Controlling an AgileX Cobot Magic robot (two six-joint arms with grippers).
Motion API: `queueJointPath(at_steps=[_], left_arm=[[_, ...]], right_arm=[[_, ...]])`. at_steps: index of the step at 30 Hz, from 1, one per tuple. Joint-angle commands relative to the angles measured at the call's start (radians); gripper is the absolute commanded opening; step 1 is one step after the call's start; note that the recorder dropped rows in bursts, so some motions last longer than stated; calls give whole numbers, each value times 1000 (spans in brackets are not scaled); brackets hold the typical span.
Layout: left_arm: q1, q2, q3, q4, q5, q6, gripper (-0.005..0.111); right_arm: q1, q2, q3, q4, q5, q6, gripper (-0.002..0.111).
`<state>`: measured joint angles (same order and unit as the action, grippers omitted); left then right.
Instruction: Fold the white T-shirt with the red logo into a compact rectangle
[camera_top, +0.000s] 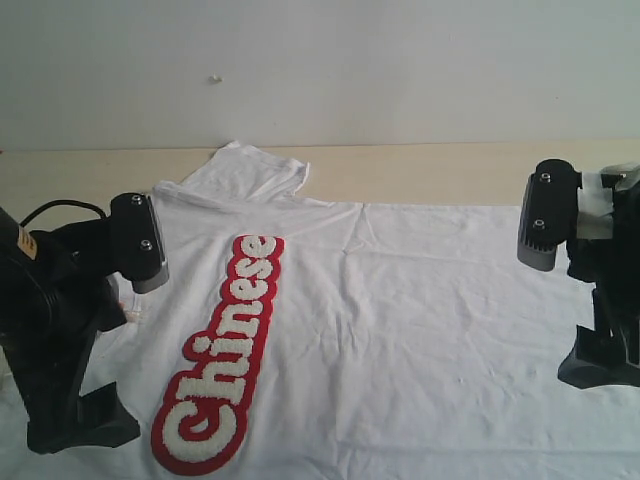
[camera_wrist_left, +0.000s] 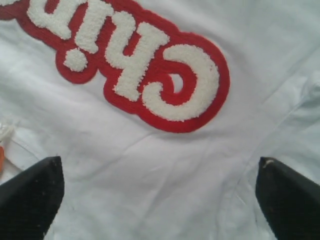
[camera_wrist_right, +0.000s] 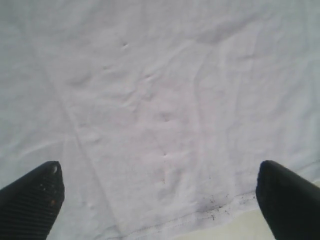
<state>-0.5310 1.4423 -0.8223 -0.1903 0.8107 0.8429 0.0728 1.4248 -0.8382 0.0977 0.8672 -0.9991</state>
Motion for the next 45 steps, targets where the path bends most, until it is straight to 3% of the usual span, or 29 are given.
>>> queueJointPath(at_steps=[1, 8, 11, 17, 20, 25, 37, 45], left_arm=[[2, -1, -6, 7, -14, 98, 105], [2, -1, -6, 114, -104, 160, 105], [17, -1, -6, 145, -111, 274, 105], [165, 1, -15, 146, -164, 411, 105], [249, 32, -56, 138, -113, 458, 105], [332, 135, -165, 26, -31, 578, 105], [341, 451, -337, -8, -12, 670, 105], [341, 506, -367, -8, 7, 670, 105]], right_arm=[[3, -5, -7, -4, 2, 6, 105], [3, 2, -7, -168, -3, -7, 105], [-6, 11, -7, -215, -24, -53, 105], [-70, 79, -7, -210, -118, -142, 105], [-105, 133, -22, -210, -138, -173, 105], [-130, 211, -106, -203, -102, -193, 105], [-130, 423, -267, -209, -48, -238, 105], [-130, 556, -306, -209, 32, -230, 105]])
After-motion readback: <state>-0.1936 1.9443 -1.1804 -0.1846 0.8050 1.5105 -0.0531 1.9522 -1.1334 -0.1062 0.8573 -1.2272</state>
